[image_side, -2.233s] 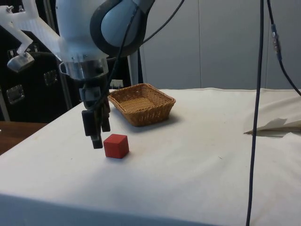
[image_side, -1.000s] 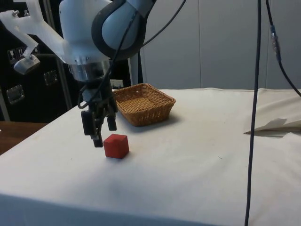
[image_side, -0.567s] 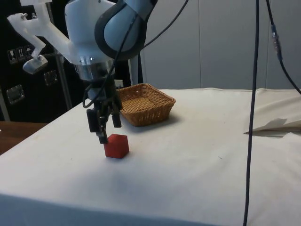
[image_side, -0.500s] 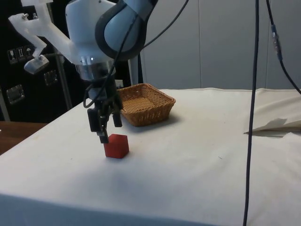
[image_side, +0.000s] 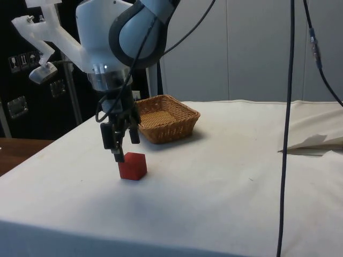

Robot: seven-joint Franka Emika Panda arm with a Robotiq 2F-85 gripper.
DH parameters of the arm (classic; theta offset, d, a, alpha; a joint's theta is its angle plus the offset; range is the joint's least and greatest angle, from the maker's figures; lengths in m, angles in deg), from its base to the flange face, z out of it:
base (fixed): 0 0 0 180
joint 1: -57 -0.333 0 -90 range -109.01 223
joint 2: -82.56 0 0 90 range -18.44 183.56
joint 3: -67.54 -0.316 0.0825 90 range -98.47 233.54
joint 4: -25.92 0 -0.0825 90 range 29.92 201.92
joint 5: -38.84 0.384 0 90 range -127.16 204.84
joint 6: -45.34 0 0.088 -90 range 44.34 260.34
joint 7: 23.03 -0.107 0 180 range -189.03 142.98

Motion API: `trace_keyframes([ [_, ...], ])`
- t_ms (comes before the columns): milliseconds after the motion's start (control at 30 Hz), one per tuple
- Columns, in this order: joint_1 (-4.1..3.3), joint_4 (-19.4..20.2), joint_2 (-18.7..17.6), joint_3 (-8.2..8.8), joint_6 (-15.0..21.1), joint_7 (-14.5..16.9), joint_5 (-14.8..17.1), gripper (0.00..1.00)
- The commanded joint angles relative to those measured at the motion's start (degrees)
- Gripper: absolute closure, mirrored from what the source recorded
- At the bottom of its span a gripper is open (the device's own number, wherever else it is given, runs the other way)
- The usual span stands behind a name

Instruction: Pick up the cube and place it into the basket.

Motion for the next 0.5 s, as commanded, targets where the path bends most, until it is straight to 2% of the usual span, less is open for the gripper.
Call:
trace_keyframes([
  [0,0.06,0.1,0.0,-0.06,0.2,-0.1,0.2,0.00],
  [467,-0.06,-0.1,-0.7,0.06,0.4,-0.2,0.0,0.00],
])
